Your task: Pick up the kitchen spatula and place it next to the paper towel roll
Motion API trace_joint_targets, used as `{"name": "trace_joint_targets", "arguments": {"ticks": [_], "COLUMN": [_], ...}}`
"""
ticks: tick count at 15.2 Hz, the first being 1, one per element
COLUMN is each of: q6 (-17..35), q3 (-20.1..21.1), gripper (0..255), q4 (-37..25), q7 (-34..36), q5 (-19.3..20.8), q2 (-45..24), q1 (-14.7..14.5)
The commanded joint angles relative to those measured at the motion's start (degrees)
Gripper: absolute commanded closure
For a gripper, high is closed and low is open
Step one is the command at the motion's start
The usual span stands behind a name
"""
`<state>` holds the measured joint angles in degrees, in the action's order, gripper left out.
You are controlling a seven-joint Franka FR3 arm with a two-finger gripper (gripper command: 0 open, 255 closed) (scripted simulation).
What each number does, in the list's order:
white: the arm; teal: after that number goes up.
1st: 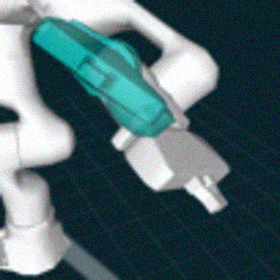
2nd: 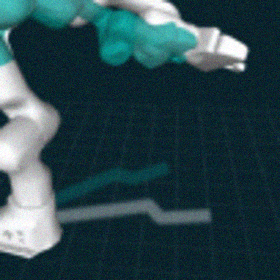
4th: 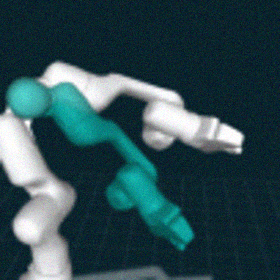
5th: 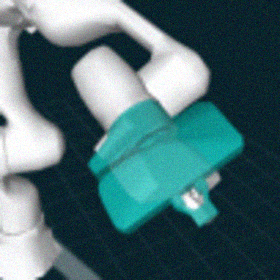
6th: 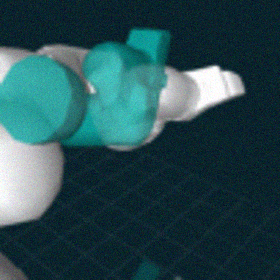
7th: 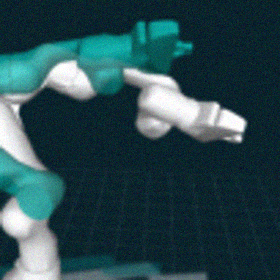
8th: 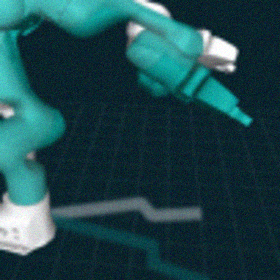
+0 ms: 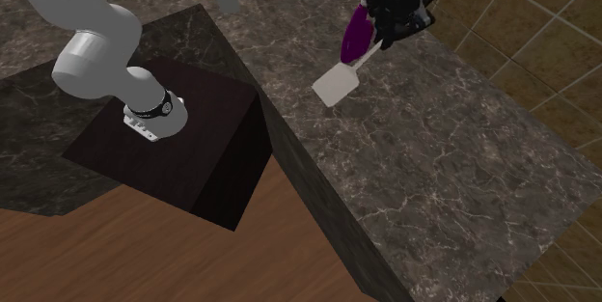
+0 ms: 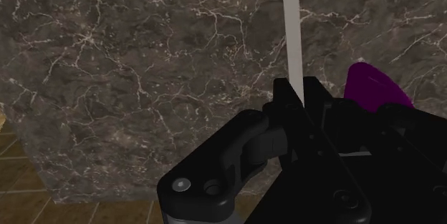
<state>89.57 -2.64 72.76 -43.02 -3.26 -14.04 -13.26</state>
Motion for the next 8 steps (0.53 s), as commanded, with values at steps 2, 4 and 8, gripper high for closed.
{"name": "trace_joint_targets", "arguments": {"ticks": [2,4,8], "q6": [2.18,3.34,4.98], "q3": [1.06,1.93,4.01], "gripper": [255,255,255], "q4": [8.23,12.82,20.49], "q7": [2.89,4.92,9.17], "q5": [0.57,0.84,1.07], "q2": [6.18,9.69,15.89], "q1": [-1.99,-3.22,-5.44]}}
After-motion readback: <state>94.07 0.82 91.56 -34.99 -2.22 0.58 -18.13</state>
